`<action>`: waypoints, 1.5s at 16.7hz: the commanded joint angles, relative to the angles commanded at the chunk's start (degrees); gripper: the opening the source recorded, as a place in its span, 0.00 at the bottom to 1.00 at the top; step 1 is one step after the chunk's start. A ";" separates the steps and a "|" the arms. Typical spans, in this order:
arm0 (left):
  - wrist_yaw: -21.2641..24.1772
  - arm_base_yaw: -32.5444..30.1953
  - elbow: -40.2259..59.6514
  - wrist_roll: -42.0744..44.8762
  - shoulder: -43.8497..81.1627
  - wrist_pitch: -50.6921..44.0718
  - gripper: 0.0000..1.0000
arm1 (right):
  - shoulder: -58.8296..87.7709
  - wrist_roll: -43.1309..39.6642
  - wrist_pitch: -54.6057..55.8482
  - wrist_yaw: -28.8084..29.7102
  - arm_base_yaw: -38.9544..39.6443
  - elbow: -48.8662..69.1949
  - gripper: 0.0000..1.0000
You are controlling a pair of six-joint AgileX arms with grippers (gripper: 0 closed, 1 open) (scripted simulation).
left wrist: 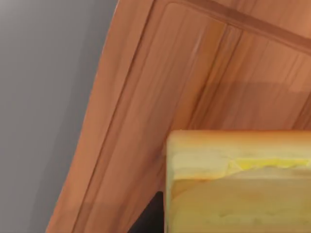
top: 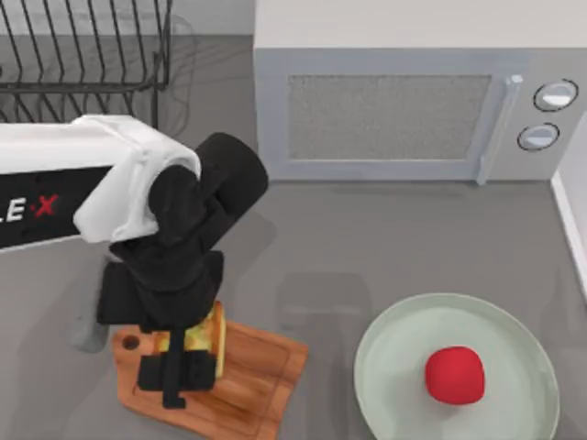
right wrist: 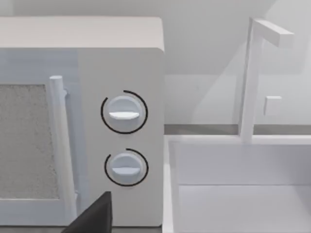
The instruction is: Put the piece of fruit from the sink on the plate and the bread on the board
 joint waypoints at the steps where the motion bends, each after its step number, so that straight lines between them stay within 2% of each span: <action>1: -0.01 -0.02 -0.49 -0.04 0.27 0.94 0.00 | 0.00 0.00 0.00 0.00 0.00 0.00 1.00; 8: -0.08 -0.09 -2.00 -0.11 1.33 3.43 0.00 | 0.00 0.00 0.00 0.00 0.00 0.00 1.00; 21: -0.08 -0.09 -2.00 -0.11 1.33 3.43 0.98 | 0.00 0.00 0.00 0.00 0.00 0.00 1.00; 25: -0.08 -0.09 -2.00 -0.11 1.33 3.43 1.00 | 0.00 0.00 0.00 0.00 0.00 0.00 1.00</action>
